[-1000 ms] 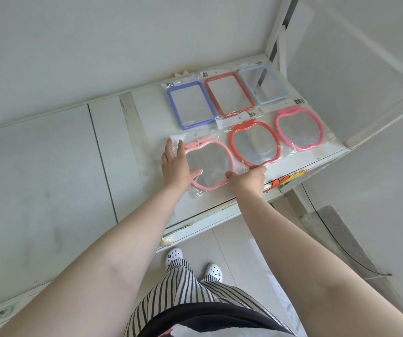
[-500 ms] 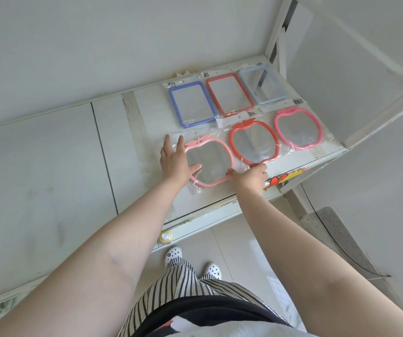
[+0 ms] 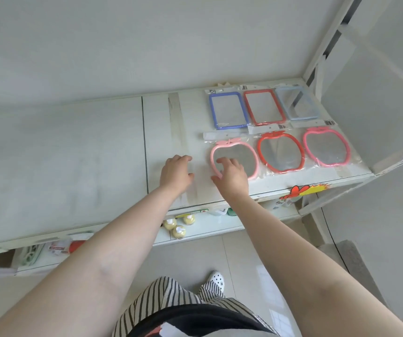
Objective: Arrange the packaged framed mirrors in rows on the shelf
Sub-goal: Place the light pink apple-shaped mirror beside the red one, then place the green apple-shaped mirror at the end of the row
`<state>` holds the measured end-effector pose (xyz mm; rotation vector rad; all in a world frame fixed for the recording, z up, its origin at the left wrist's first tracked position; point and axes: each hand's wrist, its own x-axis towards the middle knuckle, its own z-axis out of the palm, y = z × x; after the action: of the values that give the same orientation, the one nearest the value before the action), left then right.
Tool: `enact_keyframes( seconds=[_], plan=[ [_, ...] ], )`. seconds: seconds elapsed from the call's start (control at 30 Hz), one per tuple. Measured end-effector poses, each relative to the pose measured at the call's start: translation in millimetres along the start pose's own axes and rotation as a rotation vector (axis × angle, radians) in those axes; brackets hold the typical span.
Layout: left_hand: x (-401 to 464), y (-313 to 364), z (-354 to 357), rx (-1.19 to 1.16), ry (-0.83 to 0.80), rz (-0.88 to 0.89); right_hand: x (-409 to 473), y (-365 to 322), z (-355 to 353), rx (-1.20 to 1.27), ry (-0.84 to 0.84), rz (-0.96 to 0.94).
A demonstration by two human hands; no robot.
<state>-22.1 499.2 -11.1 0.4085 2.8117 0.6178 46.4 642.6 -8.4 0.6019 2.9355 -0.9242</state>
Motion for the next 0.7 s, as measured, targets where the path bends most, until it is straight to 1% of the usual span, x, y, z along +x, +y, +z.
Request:
enact_keyframes(
  seconds=[0.17,0.33,0.5,0.7],
  plan=[
    [-34,-49,-15,-0.002,0.019,-0.058,-26,-31,23,-0.040,-0.043,-0.066],
    [-85,-107,-34,-0.054,0.073,-0.064,-68,-76,58,-0.071,-0.043,-0.108],
    [-168,-194,-60,-0.053,0.133,-0.075,-134,-133,108,-0.093,-0.054,-0.157],
    [-264,-303,-110,-0.058,0.252,-0.195,-204,-215,162,-0.092,-0.121,-0.204]
  ],
)
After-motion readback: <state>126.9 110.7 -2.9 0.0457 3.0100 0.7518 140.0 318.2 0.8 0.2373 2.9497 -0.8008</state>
